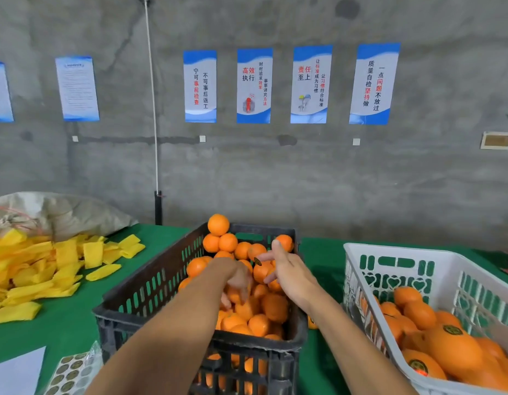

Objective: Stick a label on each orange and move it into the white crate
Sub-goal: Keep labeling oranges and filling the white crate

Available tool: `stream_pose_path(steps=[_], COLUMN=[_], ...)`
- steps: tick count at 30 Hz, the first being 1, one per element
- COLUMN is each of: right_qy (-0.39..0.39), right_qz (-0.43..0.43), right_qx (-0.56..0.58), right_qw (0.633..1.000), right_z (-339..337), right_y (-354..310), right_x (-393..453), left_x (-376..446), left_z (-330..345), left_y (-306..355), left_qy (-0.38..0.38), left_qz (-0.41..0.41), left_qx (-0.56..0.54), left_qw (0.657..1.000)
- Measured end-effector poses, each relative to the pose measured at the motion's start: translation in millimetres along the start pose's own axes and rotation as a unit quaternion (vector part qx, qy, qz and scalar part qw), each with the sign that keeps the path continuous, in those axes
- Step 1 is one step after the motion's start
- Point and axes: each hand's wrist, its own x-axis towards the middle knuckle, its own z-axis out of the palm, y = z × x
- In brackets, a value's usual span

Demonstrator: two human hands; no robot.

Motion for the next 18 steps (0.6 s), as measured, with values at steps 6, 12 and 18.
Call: stream_pose_path(steps=[6,12,18], right_qy=[0.088,0.147,0.167], right_qz=[-0.002,-0.051,-0.081], right_qx=[0.220,0.260,0.209], right_qw=[0.971,0.953,0.960], right_z=[-3,2,0], right_y=[9,20,22], right_x=[2,-10,-7], left_x=[-10,-18,-16], left_z=[-5,12,14], left_y=[31,31,33], left_qy=[0.227,0.213,0.161], left_qz=[0.339,0.407,0.367], left_qx=[0.068,-0.081,-0.203], left_qw=[0.911,0.884,0.893])
